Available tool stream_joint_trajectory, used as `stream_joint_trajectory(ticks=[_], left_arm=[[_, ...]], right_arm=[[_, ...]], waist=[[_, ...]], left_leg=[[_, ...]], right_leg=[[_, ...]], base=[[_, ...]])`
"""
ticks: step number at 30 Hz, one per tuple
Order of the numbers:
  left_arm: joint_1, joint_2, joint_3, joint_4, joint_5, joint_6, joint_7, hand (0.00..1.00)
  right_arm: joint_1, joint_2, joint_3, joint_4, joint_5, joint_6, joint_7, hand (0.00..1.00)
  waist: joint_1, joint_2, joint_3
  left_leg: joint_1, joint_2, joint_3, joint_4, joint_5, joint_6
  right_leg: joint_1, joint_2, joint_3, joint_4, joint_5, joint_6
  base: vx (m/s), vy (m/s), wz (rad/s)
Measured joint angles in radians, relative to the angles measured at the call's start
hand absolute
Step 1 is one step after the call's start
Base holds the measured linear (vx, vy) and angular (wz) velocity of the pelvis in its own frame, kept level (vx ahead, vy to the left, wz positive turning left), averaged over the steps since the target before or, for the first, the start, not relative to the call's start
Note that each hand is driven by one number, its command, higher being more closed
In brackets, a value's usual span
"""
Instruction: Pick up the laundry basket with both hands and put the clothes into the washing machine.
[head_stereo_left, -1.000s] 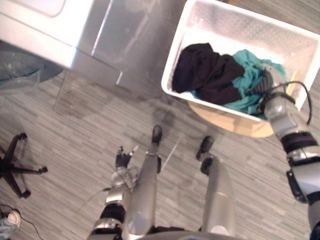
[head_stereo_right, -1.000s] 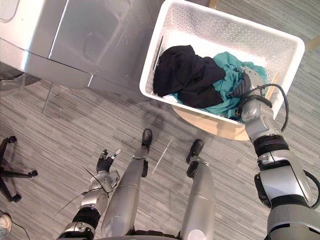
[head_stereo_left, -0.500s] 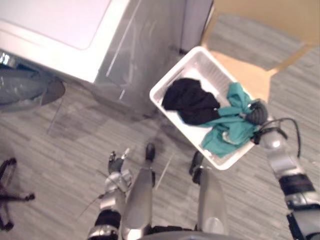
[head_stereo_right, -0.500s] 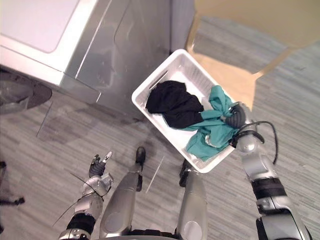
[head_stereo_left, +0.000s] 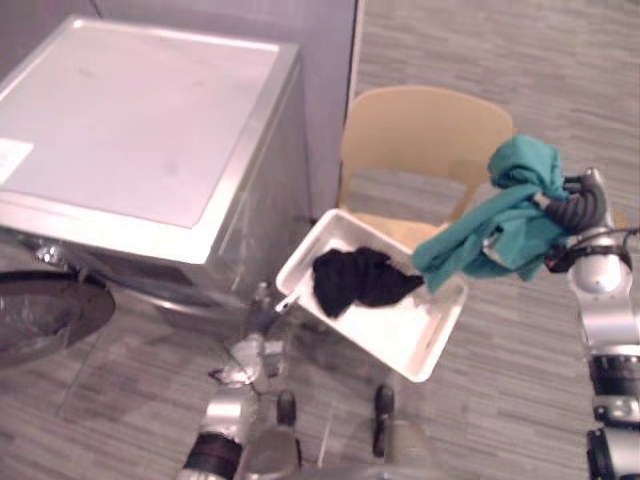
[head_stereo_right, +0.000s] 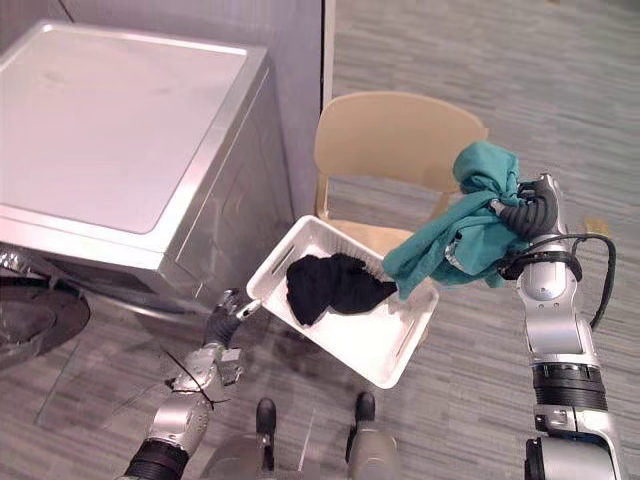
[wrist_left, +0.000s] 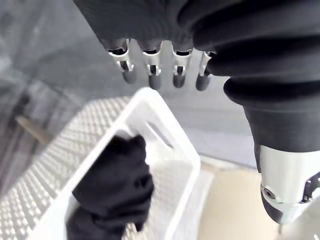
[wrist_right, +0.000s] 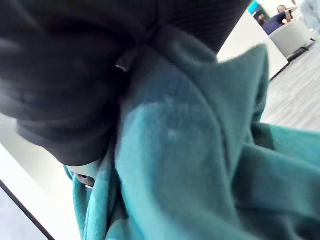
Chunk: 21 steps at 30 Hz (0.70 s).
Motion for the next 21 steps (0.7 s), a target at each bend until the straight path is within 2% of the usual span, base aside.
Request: stream_joint_trajectory(ticks=[7,9,14,15,21], left_arm=[[-0.041,0.023,-0.113,-0.095,-0.001,0.000,-0.022,0.00],[-0.089,0.035,-0.144,-0.100,0.000,-0.005,-0.030,0.00],[-0.207,0.047,-0.200,-0.100,0.009,-0.023,-0.029,0.00],[-0.225,0.047,-0.216,-0.098,0.009,-0.024,-0.029,0.00],[-0.419,0.043,-0.294,0.008,0.010,-0.031,-0.016,0.00]], right_arm=[[-0.063,-0.002,0.010,-0.057,0.002,-0.001,-0.001,1.00],[-0.085,-0.002,0.031,-0.111,0.009,-0.008,-0.004,1.00],[-0.103,-0.002,0.046,-0.205,0.021,-0.063,-0.008,1.00],[-0.112,-0.001,0.048,-0.217,0.021,-0.063,-0.009,1.00],[-0.212,-0.001,0.122,-0.296,0.040,-0.096,-0.026,1.00]], waist=[[-0.006,0.010,-0.071],[-0.024,0.017,-0.085],[-0.037,0.014,-0.113],[-0.049,0.014,-0.118],[-0.062,0.020,-0.142]], left_leg=[[0.072,0.001,0.060,-0.041,-0.003,0.003],[0.090,0.001,0.072,-0.047,-0.003,0.003],[0.120,0.001,0.115,-0.058,-0.006,0.003],[0.122,0.002,0.117,-0.059,-0.007,0.003],[0.155,0.004,0.175,-0.078,-0.009,0.000]], right_leg=[[0.033,0.016,0.062,-0.040,0.024,0.005],[0.049,0.019,0.075,-0.056,0.034,0.006],[0.059,0.028,0.117,-0.075,0.052,0.008],[0.061,0.029,0.120,-0.079,0.052,0.008],[0.060,0.046,0.180,-0.100,0.071,0.009]], base=[[0.01,0.018,-0.28],[-0.01,0.010,-0.23],[-0.02,0.010,-0.22],[-0.03,-0.001,-0.14],[-0.01,-0.005,-0.29]])
